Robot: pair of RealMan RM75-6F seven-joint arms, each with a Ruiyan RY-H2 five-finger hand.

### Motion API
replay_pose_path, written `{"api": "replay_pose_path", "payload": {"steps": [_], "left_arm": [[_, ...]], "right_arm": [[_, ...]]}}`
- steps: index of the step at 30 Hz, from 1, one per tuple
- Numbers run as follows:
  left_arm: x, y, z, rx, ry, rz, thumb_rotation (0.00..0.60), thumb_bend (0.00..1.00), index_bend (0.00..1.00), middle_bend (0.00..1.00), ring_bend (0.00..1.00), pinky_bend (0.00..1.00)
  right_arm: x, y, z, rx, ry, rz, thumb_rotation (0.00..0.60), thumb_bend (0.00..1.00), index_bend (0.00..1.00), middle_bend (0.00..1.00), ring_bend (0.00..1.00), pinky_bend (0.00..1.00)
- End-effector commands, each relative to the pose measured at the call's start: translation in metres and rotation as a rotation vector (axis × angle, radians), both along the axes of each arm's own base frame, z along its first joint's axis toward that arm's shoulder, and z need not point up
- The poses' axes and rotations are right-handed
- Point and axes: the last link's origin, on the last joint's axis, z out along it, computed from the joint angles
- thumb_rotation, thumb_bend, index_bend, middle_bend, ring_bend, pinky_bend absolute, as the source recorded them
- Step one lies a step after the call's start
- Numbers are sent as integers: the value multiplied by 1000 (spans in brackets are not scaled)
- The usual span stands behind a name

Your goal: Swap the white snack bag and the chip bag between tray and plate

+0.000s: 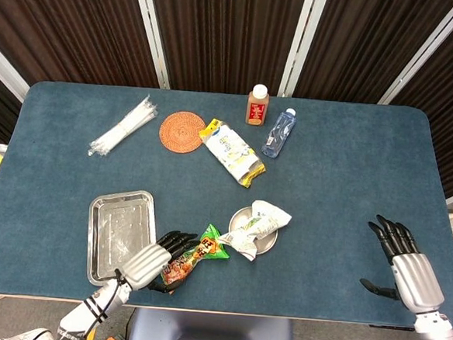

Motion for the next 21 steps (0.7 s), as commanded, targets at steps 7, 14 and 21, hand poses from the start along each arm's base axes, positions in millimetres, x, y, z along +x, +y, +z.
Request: {"api": "replay_pose_path", "payload": {"steps": [7,14,21], "left_arm": [[15,16,-34,15,111,28,600,356,0,0,0,58],[20,19,-44,53,155,70,600,347,41,0,18,229],[17,21,-53,101,174,111,600,381,492,360,404,618]], "right_arm": [[1,1,2,10,-5,2,600,43,0,0,0,0],[1,1,-1,29,-5,1,600,44,0,0,0,0],[0,0,3,32,-16,1,600,44,0,0,0,0]]}}
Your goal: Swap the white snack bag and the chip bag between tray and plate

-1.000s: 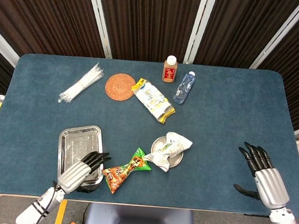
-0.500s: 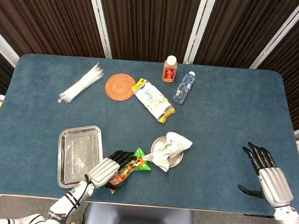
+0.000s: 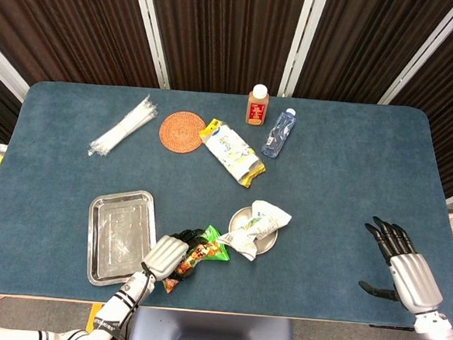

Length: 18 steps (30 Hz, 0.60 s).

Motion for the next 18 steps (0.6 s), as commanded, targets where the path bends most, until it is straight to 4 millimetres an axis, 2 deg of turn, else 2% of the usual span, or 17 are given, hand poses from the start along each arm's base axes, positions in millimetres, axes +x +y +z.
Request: {"api": "replay_pose_path", "payload": {"steps": [1,4,8,13,18], "left_arm": [[-3,2,-5,9,0,20,600,390,540,394,446,667],[-5,5,-6,3,4,26,600,414,629,466,532,739],[-5,9,-1,24,-14,18,600,449,682,526,583,791],[-1,10,9,57,-53,3,600,478,718,580,623,828],[4,10,23,81,-89,-8,600,492,718,584,632,837]], "right_arm": [[0,0,1,-2,-3,2,600,44,0,0,0,0],[0,1,2,-3,-3,3,600,44,0,0,0,0],[0,1,1,0,0,2,600,44,0,0,0,0],[0,1,-1,9,3,0,600,44,0,0,0,0],[1,1,-2,15,5,-2,600,44,0,0,0,0]]}}
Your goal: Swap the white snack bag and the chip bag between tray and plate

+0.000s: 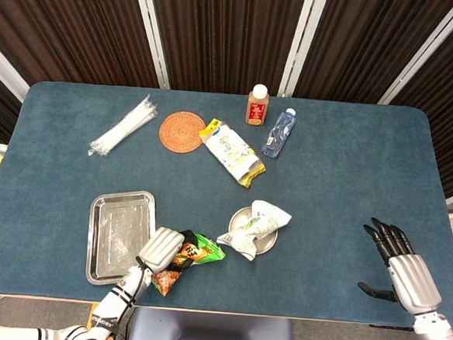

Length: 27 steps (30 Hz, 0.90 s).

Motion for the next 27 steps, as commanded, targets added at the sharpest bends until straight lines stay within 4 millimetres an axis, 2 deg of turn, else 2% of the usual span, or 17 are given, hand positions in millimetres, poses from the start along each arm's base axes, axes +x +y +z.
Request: {"api": "replay_pose_path", "payload": {"steps": [1,4,7,11,15,20,22,23,25,27], "left_arm": [[3,1,11,18,-22,-7,600,492,717,584,633,837],[4,5,27,51,-31,-19,600,490,716,584,632,837],[-5,15,48,103,-5,-24,600,485,714,583,633,838],[-39,35,74,172,68,8,600,468,708,575,632,835],[-74,46,77,173,129,50,600,442,650,509,601,801],[-90,51,76,193,168,53,600,425,584,430,538,754],[-103,50,75,194,209,58,600,415,506,342,440,689],[-105,48,74,188,214,58,600,404,435,268,356,618],[-108,46,73,178,239,55,600,383,250,92,152,404],[-107,44,73,169,252,56,600,378,144,16,53,279]], "right_arm": [[0,0,0,2,1,-2,600,44,0,0,0,0],[0,0,0,6,0,-4,600,44,0,0,0,0],[1,1,0,13,-7,-2,600,43,0,0,0,0],[1,2,3,7,-14,2,600,44,0,0,0,0],[2,4,0,14,-8,7,600,44,0,0,0,0],[3,5,-2,27,-3,10,600,44,0,0,0,0],[4,5,-4,25,10,14,600,44,0,0,0,0],[4,5,-5,24,14,13,600,44,0,0,0,0],[4,4,-7,25,19,12,600,44,0,0,0,0],[4,5,-8,22,24,10,600,44,0,0,0,0]]}}
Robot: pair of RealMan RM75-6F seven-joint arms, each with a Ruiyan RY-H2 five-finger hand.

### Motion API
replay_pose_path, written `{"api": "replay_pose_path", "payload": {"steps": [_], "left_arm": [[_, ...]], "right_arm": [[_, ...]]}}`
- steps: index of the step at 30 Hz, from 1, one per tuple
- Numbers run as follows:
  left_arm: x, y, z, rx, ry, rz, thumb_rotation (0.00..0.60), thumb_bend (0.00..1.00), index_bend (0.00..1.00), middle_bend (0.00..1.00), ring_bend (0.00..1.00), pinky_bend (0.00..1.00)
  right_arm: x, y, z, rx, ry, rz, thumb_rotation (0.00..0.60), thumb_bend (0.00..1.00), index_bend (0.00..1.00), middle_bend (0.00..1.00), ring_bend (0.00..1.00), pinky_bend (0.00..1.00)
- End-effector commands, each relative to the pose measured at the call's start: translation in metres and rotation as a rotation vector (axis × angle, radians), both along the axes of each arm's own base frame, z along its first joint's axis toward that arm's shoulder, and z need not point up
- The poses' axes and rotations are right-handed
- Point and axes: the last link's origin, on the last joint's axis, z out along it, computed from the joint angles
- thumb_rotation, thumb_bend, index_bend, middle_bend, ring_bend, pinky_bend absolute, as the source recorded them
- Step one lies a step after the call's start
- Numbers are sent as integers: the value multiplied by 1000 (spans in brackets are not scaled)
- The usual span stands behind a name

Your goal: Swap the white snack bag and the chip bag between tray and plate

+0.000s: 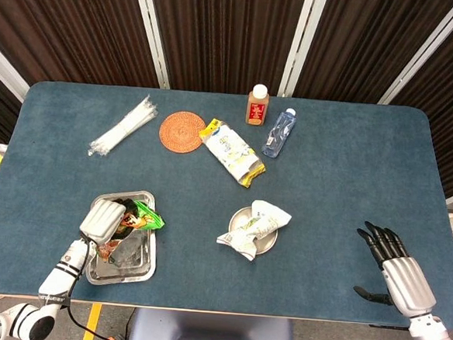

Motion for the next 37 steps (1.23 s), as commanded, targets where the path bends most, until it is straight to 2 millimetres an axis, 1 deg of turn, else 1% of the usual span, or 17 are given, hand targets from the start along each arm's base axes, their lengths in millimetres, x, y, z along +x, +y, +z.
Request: {"api": "replay_pose_path", "payload": {"steps": [1,3,4,6,8,10,13,16,18,20,23,25,26,30,37], "left_arm": [[1,-6,0,-20,14,7,600,377,110,3,28,241],[3,-8,1,-22,12,8,600,376,42,0,0,176],[5,-10,2,-22,13,3,600,374,20,0,0,160],[8,-14,5,-18,8,-4,600,372,0,0,0,148],[9,-20,12,-12,1,-15,600,371,0,0,0,141],[10,-28,22,5,1,-27,600,372,0,0,0,134],[4,-45,45,45,3,-24,600,371,0,0,0,130],[-9,-72,69,77,-31,17,600,363,0,0,0,120],[-21,-94,83,119,-68,32,600,364,0,0,0,102],[-36,-116,94,173,-89,41,600,375,0,0,0,84],[-60,-141,99,214,-115,71,600,385,0,0,0,70],[-72,-147,100,229,-135,102,600,388,0,0,0,65],[-77,-145,102,235,-116,100,600,394,0,0,0,60],[-80,-140,110,303,-120,73,600,412,0,0,0,48],[-79,-142,111,318,-118,49,600,413,0,0,0,48]], "right_arm": [[1,0,-2,-4,6,-2,600,43,0,0,0,0],[1,2,-3,-5,9,-3,600,44,0,0,0,0],[2,2,-3,-4,10,-2,600,43,0,0,0,0],[2,4,-4,-4,14,-2,600,43,0,0,0,0],[3,5,-3,-6,18,-2,600,44,0,0,0,0],[3,6,-3,-9,20,-2,600,44,0,0,0,0],[3,7,-2,-12,25,-5,600,44,0,0,0,0],[3,9,0,-16,40,-9,600,44,0,0,0,0],[1,11,1,-26,71,-17,600,44,0,0,0,0],[-3,15,1,-33,120,-33,600,44,0,0,0,0],[-6,19,2,-65,189,-50,600,44,0,0,0,0],[-5,20,1,-89,216,-55,600,44,0,0,0,0],[-4,21,0,-99,225,-54,600,44,0,0,0,0],[-2,23,-2,-102,232,-50,600,44,0,0,0,0],[-7,21,-2,-95,234,-80,600,44,0,0,0,0]]}}
